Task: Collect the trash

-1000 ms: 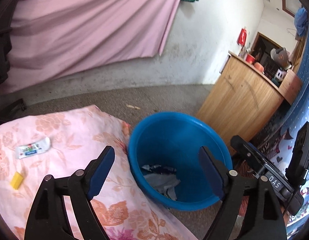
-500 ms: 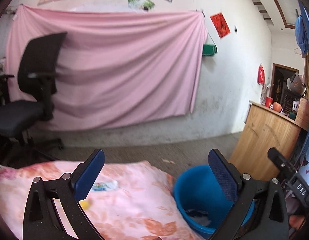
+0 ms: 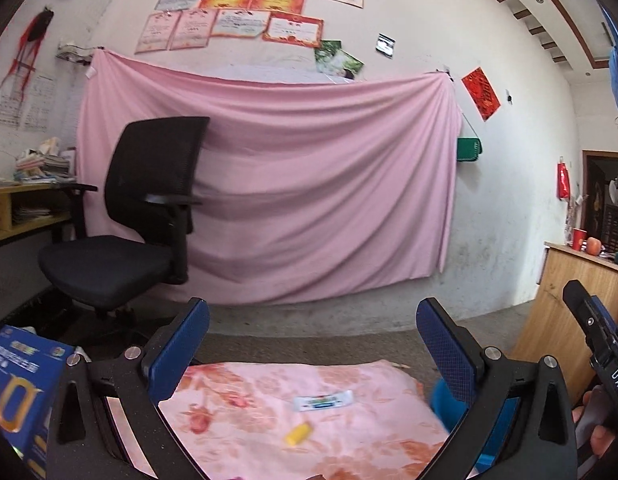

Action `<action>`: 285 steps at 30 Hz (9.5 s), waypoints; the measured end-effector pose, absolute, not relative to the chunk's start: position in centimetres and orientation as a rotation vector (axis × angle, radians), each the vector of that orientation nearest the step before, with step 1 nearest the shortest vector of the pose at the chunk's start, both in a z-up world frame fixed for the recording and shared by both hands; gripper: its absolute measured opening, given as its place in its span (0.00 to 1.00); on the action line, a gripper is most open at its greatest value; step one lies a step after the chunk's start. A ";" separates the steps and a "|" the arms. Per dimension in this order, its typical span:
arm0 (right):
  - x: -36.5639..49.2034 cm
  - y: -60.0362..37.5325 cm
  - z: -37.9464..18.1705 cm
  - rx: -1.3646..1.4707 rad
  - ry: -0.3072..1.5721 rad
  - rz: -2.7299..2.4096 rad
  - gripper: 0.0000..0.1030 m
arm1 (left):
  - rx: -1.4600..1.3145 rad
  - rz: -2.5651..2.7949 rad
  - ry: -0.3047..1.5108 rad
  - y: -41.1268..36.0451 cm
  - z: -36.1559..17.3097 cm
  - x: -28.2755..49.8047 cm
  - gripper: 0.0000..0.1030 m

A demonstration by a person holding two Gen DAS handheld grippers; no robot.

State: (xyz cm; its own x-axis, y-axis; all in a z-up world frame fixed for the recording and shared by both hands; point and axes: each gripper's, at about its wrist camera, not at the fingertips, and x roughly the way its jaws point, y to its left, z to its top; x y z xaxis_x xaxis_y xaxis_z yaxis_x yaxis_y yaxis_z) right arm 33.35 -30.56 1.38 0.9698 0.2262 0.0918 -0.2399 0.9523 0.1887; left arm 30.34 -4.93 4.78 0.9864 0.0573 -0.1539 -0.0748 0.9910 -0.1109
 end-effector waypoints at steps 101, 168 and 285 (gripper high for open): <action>47.2 -15.3 -7.9 -0.159 0.781 0.658 0.46 | -0.157 0.041 0.754 0.5 -6.9 39.0 0.11; 40.6 -44.0 -7.2 0.218 0.505 0.059 0.49 | -0.068 -0.466 0.716 -28.5 -2.4 45.3 0.11; 6.9 -27.1 -3.9 0.086 0.174 0.104 1.00 | -0.066 -0.021 0.284 -3.0 -2.2 6.1 0.98</action>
State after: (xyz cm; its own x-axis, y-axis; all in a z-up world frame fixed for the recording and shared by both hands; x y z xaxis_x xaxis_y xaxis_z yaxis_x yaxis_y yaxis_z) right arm 6.88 -27.14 -3.93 0.9796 0.1109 -0.1677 -0.0961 0.9909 0.0940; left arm 6.09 -3.02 -2.17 0.9599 -0.0298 -0.2788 0.0113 0.9976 -0.0678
